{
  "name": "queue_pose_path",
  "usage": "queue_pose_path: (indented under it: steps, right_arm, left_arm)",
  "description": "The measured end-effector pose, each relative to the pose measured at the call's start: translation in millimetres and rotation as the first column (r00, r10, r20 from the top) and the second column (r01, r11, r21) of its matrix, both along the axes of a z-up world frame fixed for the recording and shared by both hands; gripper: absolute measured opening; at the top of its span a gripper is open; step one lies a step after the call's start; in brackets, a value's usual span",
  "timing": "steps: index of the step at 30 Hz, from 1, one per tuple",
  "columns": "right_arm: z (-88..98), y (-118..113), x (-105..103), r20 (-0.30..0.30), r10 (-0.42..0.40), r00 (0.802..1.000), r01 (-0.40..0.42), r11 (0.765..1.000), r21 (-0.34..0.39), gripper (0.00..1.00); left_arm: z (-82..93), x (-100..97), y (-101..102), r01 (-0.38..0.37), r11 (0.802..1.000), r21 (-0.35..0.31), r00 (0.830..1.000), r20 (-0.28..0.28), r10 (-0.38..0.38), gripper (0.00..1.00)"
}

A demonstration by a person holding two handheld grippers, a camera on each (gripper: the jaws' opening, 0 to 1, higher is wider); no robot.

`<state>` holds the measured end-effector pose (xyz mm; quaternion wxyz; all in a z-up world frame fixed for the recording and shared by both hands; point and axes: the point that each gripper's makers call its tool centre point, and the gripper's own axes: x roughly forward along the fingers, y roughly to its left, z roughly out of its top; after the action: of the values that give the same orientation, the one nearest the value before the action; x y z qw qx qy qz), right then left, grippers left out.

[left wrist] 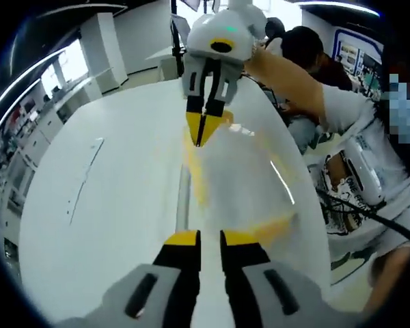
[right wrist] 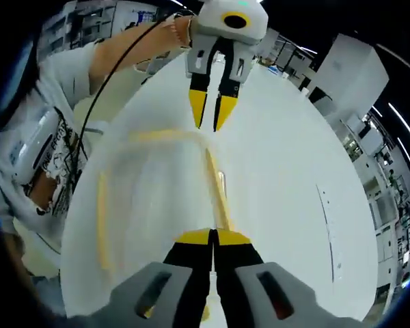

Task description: Snap each plastic latch of the storage box into its locked position after aligning the lid with the box until every specified latch is closed and the lid sits flush.

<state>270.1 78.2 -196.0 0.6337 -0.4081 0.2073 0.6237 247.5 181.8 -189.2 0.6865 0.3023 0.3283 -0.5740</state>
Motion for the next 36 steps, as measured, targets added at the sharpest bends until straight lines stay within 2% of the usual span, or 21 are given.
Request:
queue_pose_path:
  steps: [4,11,19,22,25,30,34,36]
  right_arm:
    - [-0.5,4,-4,0.004,0.005,1.000,-0.005,0.999,0.041,0.00]
    - [-0.3,6,-5,-0.007,-0.005,1.000,0.006,0.998,0.069,0.00]
    - [-1.3,12,3,0.079,-0.041,0.996,0.037,0.998,0.051,0.00]
    - [-3.4,15,9,0.095,-0.054,0.994,0.049,0.997,0.053,0.00]
    - [-5.0,19,12,0.105,-0.062,0.993,0.056,0.997,0.058,0.00]
    - [-6.3,23,15,0.131,-0.080,0.988,0.067,0.993,0.100,0.00]
    - [-6.2,26,19,0.170,-0.089,0.981,0.069,0.990,0.121,0.00]
    - [-5.8,26,20,0.183,-0.092,0.979,0.070,0.990,0.123,0.00]
  left_arm:
    - [-3.8,5.5,-1,-0.012,0.999,-0.037,1.000,0.007,0.012,0.13]
    - [-8.1,7.7,0,-0.023,0.999,-0.024,1.000,0.012,0.023,0.17]
    - [4.4,10.4,-2,-0.050,0.996,-0.075,0.998,0.034,0.053,0.22]
    - [13.7,6.1,-9,-0.035,0.994,-0.104,0.998,0.051,0.041,0.23]
    - [15.1,2.1,-14,-0.021,0.995,-0.096,0.998,0.054,0.026,0.24]
    - [10.4,-10.4,-15,0.011,0.997,-0.080,0.997,0.073,-0.005,0.24]
    - [9.4,-26.3,-33,0.062,0.993,-0.103,0.996,0.066,-0.055,0.25]
    - [2.8,-26.3,-43,0.079,0.994,-0.073,0.995,0.068,-0.074,0.25]
